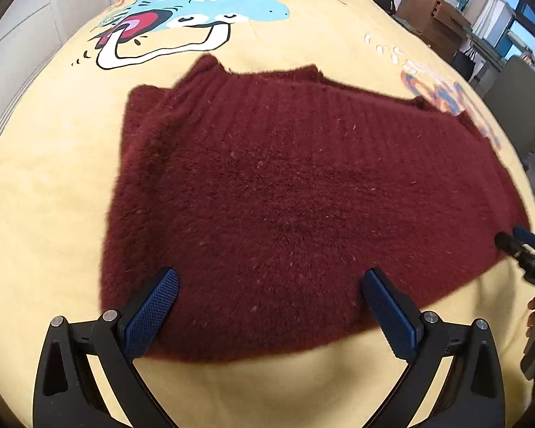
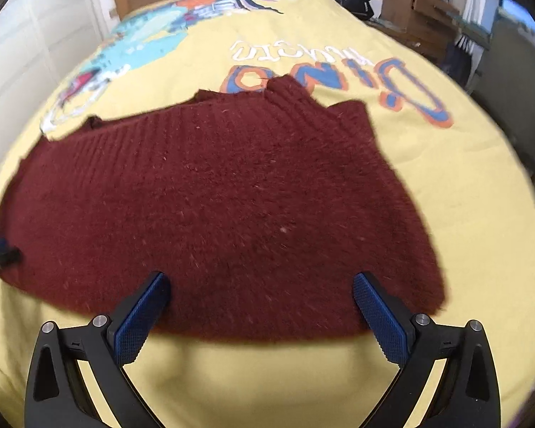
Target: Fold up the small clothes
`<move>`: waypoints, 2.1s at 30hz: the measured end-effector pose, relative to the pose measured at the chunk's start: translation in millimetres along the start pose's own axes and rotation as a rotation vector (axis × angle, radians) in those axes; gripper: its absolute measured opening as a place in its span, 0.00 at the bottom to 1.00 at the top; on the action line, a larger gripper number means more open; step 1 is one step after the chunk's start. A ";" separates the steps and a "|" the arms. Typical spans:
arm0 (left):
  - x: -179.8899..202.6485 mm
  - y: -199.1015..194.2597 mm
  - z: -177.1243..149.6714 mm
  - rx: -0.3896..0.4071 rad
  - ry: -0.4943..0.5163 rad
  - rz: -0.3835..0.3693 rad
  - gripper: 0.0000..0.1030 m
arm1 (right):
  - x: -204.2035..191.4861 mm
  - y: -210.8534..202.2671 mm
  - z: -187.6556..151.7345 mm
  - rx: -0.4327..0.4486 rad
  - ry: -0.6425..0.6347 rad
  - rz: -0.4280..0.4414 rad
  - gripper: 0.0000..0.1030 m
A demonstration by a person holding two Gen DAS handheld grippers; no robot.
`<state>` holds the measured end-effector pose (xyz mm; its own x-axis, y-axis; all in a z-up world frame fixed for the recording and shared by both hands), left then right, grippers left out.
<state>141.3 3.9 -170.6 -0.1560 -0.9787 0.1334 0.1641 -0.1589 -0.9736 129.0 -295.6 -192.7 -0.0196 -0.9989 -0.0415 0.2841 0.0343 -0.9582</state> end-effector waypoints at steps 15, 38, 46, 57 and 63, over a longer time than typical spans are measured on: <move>-96.7 20.1 8.7 -0.114 -0.260 -0.191 0.99 | 20.5 -24.5 -52.4 -0.055 0.019 -0.028 1.00; 9.1 -63.8 43.8 0.004 -0.064 -0.221 0.24 | 77.6 -60.4 -58.5 0.027 0.127 -0.016 1.00; 105.6 -89.1 87.7 0.034 0.054 -0.249 0.23 | 110.9 -82.4 -55.0 0.096 0.188 0.012 1.00; 259.6 -25.6 96.6 -0.074 0.240 -0.195 0.23 | 160.8 -89.2 -61.4 0.106 0.275 0.002 1.00; 276.7 31.0 85.1 -0.160 0.194 -0.102 0.26 | 170.2 -73.0 -72.7 0.045 0.299 0.016 1.00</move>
<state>186.1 -282.8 -148.1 -0.3498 -0.9130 0.2097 -0.0162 -0.2179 -0.9758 35.3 -465.8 -150.4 -0.2941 -0.9448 -0.1443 0.3286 0.0418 -0.9436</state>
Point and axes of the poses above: each gripper's, at about its wrist camera, not at the fingertips, and y roughly the way its jaws point, x to its right, z to its top, the point moved 2 cm from there along y, roughly the way its jaws point, and after that the axes turned 13 degrees about -x, right-handed, at the moved point
